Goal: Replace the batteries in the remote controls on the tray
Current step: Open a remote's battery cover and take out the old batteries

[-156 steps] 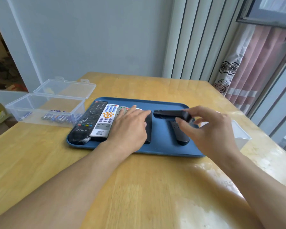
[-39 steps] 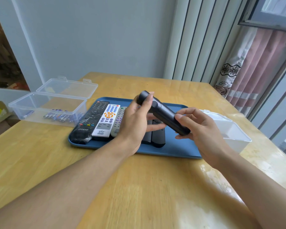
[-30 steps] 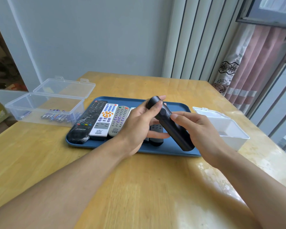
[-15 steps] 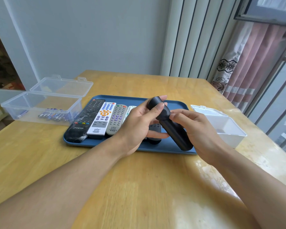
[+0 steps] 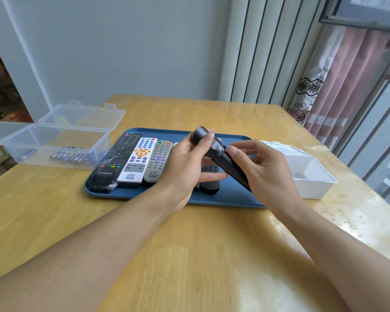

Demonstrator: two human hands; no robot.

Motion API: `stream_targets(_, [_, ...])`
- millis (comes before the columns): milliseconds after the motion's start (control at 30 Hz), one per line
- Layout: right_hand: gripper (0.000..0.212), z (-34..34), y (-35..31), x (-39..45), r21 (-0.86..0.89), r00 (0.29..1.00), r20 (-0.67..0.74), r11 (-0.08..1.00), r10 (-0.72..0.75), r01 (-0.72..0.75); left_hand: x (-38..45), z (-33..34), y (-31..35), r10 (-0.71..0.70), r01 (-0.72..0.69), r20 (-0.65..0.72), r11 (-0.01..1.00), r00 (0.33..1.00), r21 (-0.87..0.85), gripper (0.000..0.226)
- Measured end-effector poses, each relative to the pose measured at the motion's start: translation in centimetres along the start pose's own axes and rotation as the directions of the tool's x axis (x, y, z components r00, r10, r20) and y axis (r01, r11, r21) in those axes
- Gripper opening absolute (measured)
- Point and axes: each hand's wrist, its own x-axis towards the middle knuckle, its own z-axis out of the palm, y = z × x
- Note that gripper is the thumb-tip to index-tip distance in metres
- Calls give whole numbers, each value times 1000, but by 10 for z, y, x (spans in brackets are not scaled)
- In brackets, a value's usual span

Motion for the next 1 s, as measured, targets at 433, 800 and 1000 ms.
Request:
stream_targets(433, [45, -6, 7, 4, -302, 984, 90, 937, -155, 175, 7, -8, 4, -44, 38, -121, 998, 992, -55, 22])
stream_targets(800, [37, -18, 2, 4, -232, 967, 217, 956, -130, 181, 13, -12, 9, 80, -107, -272, 991, 959, -85, 11])
stream_targets(1000, [40, -23, -8, -5, -263, 811, 575, 912, -113, 313, 24, -34, 27, -102, 7, -408, 974, 907, -228, 40])
